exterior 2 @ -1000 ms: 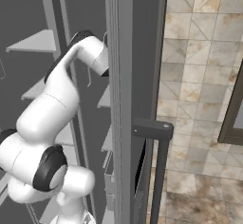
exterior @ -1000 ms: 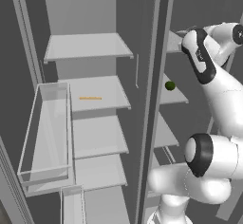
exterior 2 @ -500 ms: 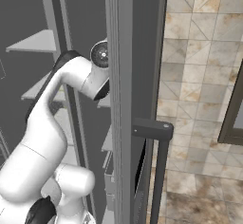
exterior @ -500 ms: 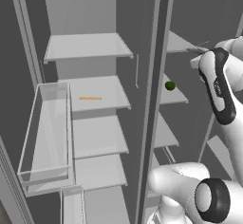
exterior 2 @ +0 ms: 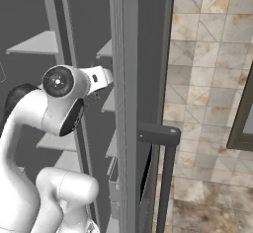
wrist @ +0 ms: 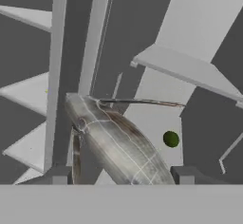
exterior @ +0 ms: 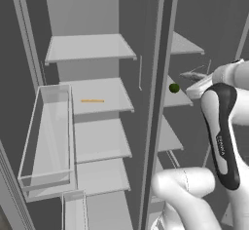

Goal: Pick up the frozen fish from the freezer, place it on any shelf in the fridge, and close the fridge and freezer doors when done.

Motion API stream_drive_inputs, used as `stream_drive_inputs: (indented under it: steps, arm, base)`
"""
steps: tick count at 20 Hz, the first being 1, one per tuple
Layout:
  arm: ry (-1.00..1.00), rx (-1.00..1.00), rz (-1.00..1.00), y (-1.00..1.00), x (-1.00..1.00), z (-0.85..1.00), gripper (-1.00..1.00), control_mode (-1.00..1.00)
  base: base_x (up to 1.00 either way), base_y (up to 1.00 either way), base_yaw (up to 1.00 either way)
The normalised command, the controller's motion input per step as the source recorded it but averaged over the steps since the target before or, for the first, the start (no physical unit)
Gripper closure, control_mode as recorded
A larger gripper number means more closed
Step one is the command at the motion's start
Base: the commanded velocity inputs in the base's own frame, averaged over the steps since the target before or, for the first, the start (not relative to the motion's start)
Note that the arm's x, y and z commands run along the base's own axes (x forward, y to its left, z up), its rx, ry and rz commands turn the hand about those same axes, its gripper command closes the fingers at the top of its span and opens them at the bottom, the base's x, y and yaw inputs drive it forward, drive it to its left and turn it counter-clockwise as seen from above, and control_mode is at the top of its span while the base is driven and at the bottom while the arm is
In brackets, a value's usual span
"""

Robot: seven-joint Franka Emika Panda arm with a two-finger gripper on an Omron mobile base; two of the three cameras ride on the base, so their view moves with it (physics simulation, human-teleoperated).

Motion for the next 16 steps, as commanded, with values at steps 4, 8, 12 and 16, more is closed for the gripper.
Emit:
stream_drive_inputs:
  steps: [4, 8, 12, 16]
  arm:
    - [0.20, 0.00, 0.00, 1.00, -0.99, 0.12, 1.00, -1.00]
    - [0.23, 0.00, 0.00, 1.00, -0.55, 0.41, 1.00, -1.00]
    - [0.18, -0.02, 0.00, 1.00, 0.33, 0.56, 1.00, -1.00]
    - [0.05, -0.12, -0.02, 0.82, 1.00, 0.34, 1.00, -1.00]
  base:
    - [0.00, 0.00, 0.00]
    - [0.00, 0.00, 0.00]
    - [0.00, 0.00, 0.00]
    - [0.00, 0.00, 0.00]
